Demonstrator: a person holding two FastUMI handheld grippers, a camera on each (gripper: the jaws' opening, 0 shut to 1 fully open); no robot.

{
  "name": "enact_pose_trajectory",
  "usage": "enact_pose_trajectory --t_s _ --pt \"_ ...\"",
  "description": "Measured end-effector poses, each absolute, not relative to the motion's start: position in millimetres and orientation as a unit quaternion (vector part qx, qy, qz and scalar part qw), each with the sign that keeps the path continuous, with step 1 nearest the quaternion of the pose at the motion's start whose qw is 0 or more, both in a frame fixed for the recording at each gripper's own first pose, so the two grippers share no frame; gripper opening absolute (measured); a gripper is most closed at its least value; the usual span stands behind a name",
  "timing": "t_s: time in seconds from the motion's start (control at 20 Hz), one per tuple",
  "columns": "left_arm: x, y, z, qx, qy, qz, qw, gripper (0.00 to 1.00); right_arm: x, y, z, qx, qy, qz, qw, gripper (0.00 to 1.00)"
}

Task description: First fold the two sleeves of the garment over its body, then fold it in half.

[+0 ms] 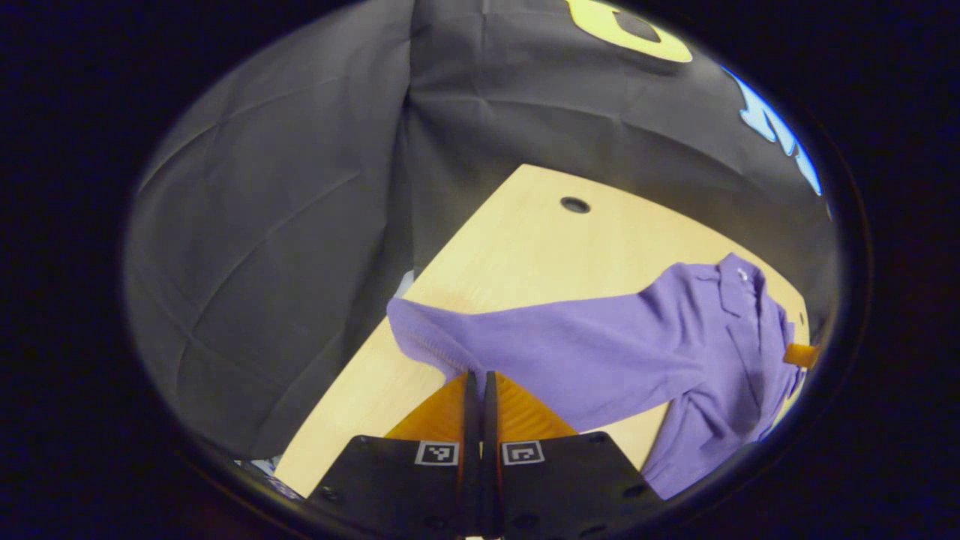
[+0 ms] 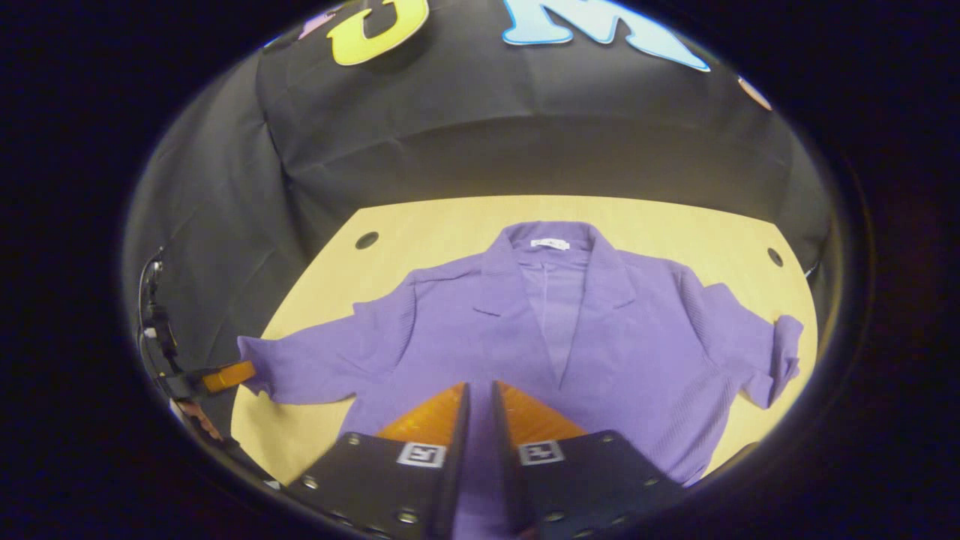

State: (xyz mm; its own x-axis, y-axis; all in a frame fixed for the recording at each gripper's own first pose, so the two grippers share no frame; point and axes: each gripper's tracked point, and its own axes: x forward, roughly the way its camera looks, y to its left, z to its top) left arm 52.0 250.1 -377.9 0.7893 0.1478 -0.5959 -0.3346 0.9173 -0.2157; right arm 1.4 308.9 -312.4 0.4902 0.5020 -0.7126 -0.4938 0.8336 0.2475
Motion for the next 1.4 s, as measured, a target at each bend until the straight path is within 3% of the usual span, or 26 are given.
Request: enact_pose_trajectory --t_s 0.1,0.3,0.45,0.6,1.05,1.4 --pt "65 230 -361 -0.154 0.289 0.111 0.938 0.07 2 296 -311 0.015 0.413 0.281 0.866 0.47" --pt "89 173 -320 -0.147 0.266 0.065 0.951 0.07 2 262 -313 0.035 0.418 0.261 0.870 0.57" --pt "109 121 -294 -0.138 0.254 0.029 0.957 0.07 2 233 -313 0.053 0.417 0.250 0.872 0.57" --pt "128 60 -275 -0.128 0.244 -0.011 0.961 0.07 -2 198 -319 0.069 0.426 0.233 0.872 0.95" --pt "162 -129 -240 -0.076 0.230 -0.129 0.962 0.07 -8 84 -329 0.098 0.436 0.168 0.879 0.95" --pt "157 -273 -254 -0.037 0.251 -0.217 0.943 0.07 -28 25 -344 0.103 0.457 0.149 0.871 0.95"
